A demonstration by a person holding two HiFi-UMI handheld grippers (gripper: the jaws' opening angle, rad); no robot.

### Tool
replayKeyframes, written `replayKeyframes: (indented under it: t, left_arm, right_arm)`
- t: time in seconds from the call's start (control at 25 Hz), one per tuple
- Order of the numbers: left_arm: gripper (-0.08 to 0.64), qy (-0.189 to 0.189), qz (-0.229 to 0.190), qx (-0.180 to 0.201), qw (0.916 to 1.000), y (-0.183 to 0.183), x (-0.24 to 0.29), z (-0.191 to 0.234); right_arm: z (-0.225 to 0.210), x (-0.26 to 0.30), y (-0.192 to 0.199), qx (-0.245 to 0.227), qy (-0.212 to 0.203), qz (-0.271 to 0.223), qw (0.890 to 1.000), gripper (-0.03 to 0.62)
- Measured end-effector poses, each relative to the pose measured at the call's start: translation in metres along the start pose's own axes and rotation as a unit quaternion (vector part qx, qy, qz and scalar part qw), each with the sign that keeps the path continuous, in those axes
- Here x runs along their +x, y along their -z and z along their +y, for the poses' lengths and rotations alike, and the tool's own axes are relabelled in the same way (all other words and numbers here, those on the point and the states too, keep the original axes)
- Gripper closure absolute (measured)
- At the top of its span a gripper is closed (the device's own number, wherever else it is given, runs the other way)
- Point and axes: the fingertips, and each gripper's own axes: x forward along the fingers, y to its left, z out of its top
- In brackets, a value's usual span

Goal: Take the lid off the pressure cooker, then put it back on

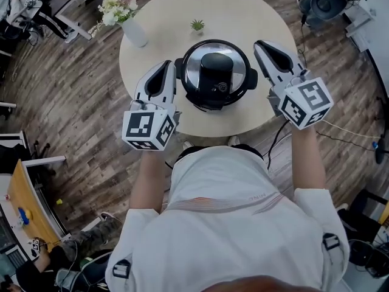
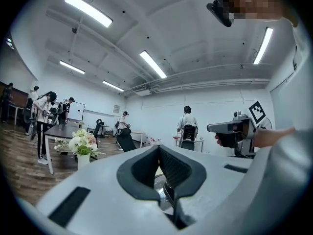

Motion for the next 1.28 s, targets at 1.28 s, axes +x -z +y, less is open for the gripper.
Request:
replayKeyframes:
  t: [1.28]
  left_arm:
    - [0.555,0.007,0.015,0.012,0.9998,0.002,0.011,-0.01]
  right_arm:
    - [-0.012,-0.028,0.007,0.011,0.026,-0.038,0.999,0.592]
